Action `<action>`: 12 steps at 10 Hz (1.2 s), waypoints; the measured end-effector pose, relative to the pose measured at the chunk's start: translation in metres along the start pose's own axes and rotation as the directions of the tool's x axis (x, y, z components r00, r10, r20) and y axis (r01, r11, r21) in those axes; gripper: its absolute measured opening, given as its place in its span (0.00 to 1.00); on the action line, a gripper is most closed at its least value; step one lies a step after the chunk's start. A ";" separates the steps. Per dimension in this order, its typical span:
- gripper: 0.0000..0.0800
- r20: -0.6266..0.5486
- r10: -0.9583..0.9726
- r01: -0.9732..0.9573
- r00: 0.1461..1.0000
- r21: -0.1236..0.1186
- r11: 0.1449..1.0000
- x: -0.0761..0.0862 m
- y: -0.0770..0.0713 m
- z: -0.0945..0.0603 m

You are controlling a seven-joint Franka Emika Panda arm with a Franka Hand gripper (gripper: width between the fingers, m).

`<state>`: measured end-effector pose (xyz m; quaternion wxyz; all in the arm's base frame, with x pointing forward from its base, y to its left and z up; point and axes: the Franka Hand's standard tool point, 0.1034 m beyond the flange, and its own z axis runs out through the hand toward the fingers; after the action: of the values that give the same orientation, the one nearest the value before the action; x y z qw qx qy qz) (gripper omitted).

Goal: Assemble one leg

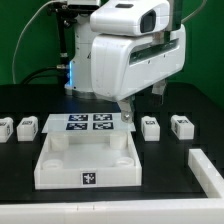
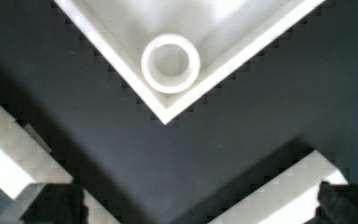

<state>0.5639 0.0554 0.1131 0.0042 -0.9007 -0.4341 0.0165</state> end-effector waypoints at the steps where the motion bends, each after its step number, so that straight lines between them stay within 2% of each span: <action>1: 0.81 0.000 0.000 0.000 1.000 0.000 1.000 0.000 0.000 0.000; 10: 0.81 0.001 -0.001 0.001 1.000 0.001 1.000 -0.001 0.000 0.001; 11: 0.81 -0.012 -0.082 0.082 0.997 -0.015 0.997 -0.011 -0.002 0.005; 12: 0.81 -0.009 -0.168 0.167 0.986 -0.016 0.986 -0.033 -0.013 0.011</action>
Offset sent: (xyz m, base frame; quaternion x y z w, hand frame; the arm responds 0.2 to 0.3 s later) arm 0.0000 0.0000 0.0000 0.0000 0.0000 0.0000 1.0000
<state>0.5322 0.0376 0.1030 0.0011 -0.8611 -0.5083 0.0080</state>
